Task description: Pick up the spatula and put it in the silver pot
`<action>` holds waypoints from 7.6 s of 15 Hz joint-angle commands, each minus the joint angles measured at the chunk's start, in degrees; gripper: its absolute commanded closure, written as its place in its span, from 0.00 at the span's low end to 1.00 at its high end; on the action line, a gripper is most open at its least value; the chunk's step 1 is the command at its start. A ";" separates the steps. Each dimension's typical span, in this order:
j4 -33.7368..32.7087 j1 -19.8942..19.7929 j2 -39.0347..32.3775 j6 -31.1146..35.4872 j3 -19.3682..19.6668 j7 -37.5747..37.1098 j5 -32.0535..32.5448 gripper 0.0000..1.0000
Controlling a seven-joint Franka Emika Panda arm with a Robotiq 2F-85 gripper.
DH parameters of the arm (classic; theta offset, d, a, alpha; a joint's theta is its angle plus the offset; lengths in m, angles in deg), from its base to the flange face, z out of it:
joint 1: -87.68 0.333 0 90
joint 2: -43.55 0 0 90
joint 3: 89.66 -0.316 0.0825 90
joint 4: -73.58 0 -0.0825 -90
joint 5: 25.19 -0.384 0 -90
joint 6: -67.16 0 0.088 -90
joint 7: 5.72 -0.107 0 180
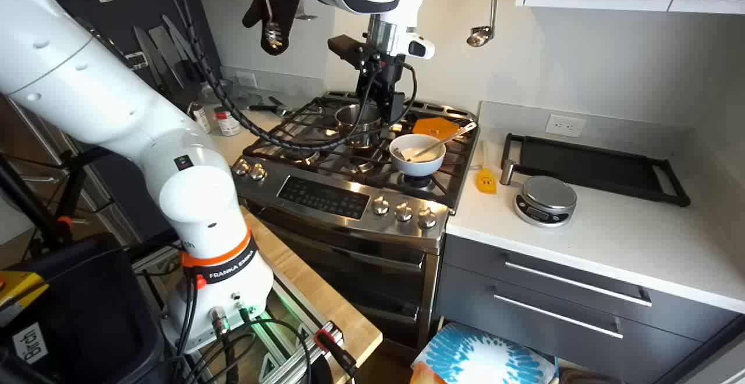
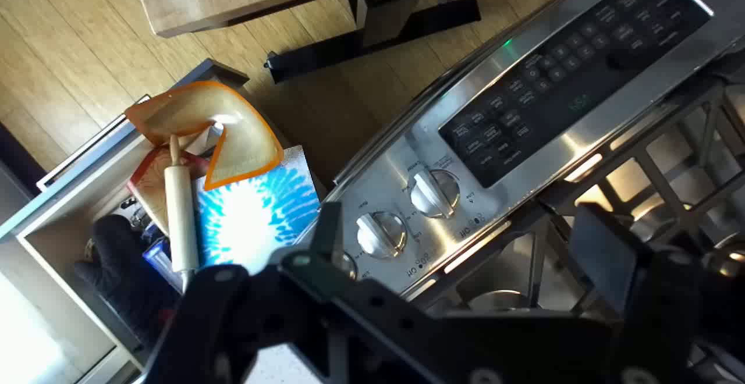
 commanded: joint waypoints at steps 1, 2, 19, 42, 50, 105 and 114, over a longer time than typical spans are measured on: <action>-0.08 -0.06 -0.03 -0.08 -0.04 0.04 -0.02 0.00; -0.05 0.03 -0.85 3.56 -0.50 -1.57 -0.48 0.00; -31.72 5.44 -38.19 26.32 -3.33 -15.69 13.52 0.00; -66.23 -3.74 -67.48 1.62 -1.29 25.94 16.56 0.00; -61.71 -10.41 -67.26 6.11 -6.25 49.32 9.21 0.00; -95.91 -7.49 -97.46 22.86 -10.32 53.66 -10.09 0.40; -96.92 -7.61 -96.49 21.23 -10.09 53.68 -10.57 0.95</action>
